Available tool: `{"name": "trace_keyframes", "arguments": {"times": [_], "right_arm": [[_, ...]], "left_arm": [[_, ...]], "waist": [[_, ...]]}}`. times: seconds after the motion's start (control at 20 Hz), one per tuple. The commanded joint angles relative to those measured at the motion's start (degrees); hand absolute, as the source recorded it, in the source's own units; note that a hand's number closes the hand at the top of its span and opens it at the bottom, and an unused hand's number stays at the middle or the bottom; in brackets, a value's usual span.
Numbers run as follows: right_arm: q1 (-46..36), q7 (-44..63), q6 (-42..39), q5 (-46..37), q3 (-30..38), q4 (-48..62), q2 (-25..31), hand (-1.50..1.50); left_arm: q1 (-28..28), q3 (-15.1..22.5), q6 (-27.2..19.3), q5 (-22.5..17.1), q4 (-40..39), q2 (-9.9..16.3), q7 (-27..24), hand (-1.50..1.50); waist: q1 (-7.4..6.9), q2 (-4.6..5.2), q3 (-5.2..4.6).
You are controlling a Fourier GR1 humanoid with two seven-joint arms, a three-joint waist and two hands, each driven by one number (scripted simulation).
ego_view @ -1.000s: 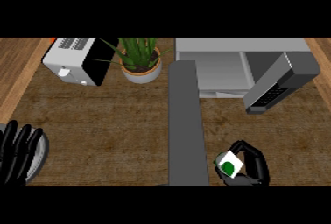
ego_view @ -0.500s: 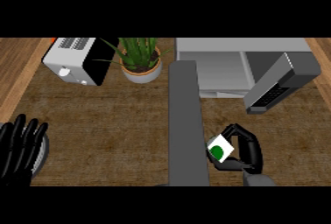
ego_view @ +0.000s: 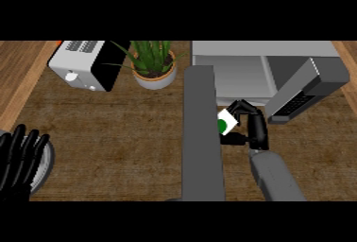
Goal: Pick up the milk, place it into the microwave and close the microwave
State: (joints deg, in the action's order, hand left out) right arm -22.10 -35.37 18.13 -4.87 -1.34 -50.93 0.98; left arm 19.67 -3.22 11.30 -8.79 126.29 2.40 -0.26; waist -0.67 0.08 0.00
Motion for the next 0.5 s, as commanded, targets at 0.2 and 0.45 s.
{"name": "trace_keyframes", "arguments": {"times": [0.2,0.45], "right_arm": [[-18.2,1.1,6.0,-1.8,7.1,20.9,3.0,1.5],[-25.6,0.1,6.7,-2.6,10.1,31.3,9.0,1.5]], "left_arm": [[-1.0,-2.1,1.4,-1.0,-0.7,0.8,-0.8,-1.5],[-0.6,-2.6,3.0,-3.0,-1.1,1.5,-0.8,-1.5]], "waist": [[-0.89,0.36,0.06],[-2.18,0.96,0.12]]}}
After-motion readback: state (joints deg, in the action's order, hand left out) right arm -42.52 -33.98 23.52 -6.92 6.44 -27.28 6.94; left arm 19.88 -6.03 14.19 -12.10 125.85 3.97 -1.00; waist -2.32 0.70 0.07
